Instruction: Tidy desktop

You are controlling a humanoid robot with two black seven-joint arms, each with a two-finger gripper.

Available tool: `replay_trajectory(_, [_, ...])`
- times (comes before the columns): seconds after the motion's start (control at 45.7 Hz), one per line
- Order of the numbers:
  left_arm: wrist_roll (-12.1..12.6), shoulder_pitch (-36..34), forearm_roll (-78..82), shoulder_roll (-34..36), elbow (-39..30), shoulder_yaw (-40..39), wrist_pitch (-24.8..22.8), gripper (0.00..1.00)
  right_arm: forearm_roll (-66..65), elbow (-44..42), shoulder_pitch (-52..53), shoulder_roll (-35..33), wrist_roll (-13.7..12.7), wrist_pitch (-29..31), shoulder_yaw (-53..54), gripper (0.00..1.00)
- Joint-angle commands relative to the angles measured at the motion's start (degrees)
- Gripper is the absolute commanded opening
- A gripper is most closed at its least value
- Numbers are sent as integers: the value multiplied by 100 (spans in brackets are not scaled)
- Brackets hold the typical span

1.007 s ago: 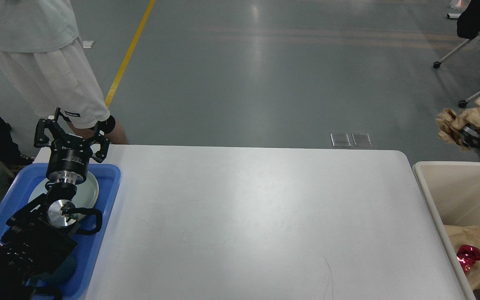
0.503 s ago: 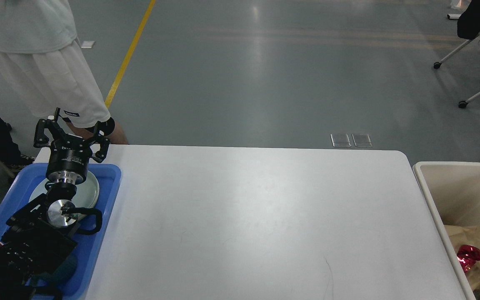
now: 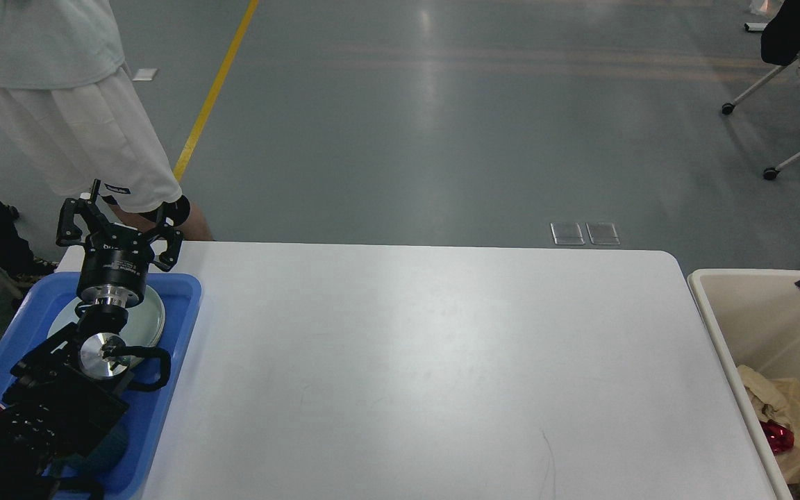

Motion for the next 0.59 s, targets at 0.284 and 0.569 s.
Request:
replay_trajectory(0.284, [-8, 0, 0, 0, 0, -3, 6, 96, -79, 479, 230, 1305, 2743, 64, 3118, 100])
replay_trajectory(0.569, [1, 0, 0, 0, 0, -3, 6, 96, -70, 692, 107, 2272, 2754, 65, 4624, 100])
